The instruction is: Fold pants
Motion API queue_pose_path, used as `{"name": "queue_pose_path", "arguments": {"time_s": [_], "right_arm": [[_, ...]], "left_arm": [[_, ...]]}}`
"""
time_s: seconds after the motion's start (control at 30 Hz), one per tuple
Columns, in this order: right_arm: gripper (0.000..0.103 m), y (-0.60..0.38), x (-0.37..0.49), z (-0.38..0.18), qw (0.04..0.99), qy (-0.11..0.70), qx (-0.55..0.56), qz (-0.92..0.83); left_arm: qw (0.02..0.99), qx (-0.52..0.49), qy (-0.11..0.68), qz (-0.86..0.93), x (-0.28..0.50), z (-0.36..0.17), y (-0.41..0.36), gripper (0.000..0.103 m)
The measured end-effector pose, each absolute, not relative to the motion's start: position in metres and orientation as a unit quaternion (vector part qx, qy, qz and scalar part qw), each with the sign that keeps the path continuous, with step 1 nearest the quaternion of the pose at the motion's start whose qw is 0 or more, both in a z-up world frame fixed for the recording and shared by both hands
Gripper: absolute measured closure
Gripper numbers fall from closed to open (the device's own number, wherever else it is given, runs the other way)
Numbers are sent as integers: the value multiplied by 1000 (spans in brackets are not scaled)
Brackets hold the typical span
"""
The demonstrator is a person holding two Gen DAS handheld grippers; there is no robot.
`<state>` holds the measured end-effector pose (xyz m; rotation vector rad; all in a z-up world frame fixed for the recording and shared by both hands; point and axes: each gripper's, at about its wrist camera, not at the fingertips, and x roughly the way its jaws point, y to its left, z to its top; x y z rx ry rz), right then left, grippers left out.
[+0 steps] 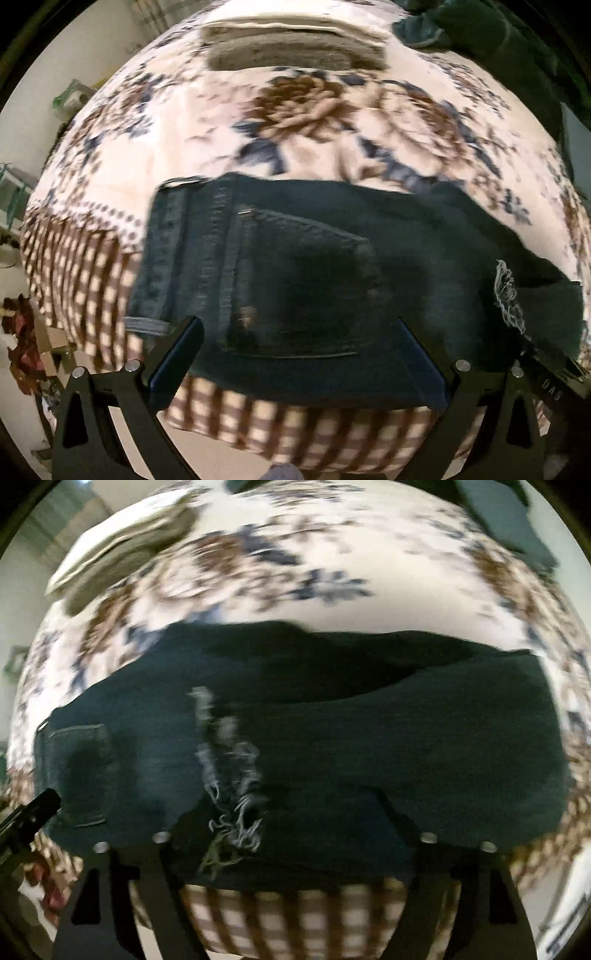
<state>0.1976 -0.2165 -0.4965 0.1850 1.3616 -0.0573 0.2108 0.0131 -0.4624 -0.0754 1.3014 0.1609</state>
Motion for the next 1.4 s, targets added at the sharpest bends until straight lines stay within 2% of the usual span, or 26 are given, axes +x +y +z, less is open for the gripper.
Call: {"name": "queue_pose_path", "arguments": {"time_s": [0.1, 0.13, 0.2, 0.43, 0.5, 0.57, 0.63, 0.7, 0.73, 0.77, 1.03, 1.4], "right_arm": [[8, -237, 200, -488, 771, 630, 70, -63], [3, -247, 202, -487, 770, 630, 68, -74], [0, -261, 203, -487, 767, 632, 66, -86], [0, -314, 196, -481, 764, 629, 82, -115], [0, -333, 188, -481, 761, 630, 89, -124], [0, -353, 178, -483, 757, 632, 100, -132], [0, -369, 173, -487, 753, 634, 102, -139], [0, -378, 170, -490, 749, 639, 107, -140], [0, -382, 169, -492, 748, 640, 110, -141], [0, -385, 167, -494, 747, 641, 110, -141], [0, -383, 167, -495, 751, 641, 103, -123], [0, -348, 177, -489, 754, 645, 81, -92]], "left_arm": [[789, -41, 611, 55, 221, -466, -13, 0], [789, -44, 612, 46, 226, -468, -23, 0], [783, -43, 619, 36, 234, -474, -43, 0], [769, -49, 637, -4, 253, -497, -112, 0], [765, -32, 643, -9, 256, -506, -127, 3], [761, -19, 648, -15, 257, -518, -138, 25], [753, -8, 657, -23, 256, -530, -147, 39], [766, -3, 641, -41, 253, -529, -153, 66], [772, -5, 634, -51, 251, -526, -155, 84], [775, -11, 629, -62, 248, -524, -155, 92], [799, -29, 597, -72, 234, -503, -131, 95], [797, -40, 600, -57, 231, -504, -115, 95]]}}
